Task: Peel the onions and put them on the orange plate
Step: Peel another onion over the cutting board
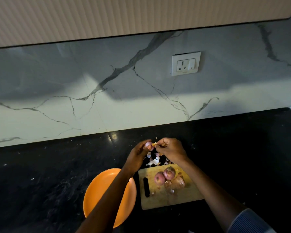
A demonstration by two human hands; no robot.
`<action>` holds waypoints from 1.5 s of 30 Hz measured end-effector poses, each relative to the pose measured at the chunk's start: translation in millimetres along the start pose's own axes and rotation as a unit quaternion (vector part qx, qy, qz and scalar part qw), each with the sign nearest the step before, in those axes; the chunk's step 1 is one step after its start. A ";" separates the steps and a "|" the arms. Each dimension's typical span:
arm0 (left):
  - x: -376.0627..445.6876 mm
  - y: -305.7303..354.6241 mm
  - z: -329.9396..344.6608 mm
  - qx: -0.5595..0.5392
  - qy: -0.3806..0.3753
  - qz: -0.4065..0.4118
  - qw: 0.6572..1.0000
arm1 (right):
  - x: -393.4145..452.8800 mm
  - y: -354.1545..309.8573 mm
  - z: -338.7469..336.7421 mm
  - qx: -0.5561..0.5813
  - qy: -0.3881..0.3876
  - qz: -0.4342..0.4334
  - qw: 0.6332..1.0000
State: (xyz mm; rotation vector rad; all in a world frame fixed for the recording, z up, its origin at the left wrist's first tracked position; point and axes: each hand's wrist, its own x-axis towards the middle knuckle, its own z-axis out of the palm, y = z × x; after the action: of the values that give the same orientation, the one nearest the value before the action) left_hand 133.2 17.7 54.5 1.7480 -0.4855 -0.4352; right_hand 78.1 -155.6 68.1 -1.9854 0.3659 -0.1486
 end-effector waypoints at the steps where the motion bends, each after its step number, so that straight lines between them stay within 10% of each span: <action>1: 0.6 -0.6 0.6 0.001 -0.004 0.006 1.000 | -0.6 -0.4 1.1 -0.009 0.006 -0.002 1.000; 45: -3.5 18.7 6.7 -0.091 -0.025 -0.078 0.992 | -4.2 0.7 4.6 0.060 0.013 -0.048 0.997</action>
State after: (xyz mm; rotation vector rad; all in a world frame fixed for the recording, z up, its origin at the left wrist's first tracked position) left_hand 124.9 10.3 71.4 1.6064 -0.3349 -0.6173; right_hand 75.2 -150.6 65.7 -1.8833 0.2732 -0.2522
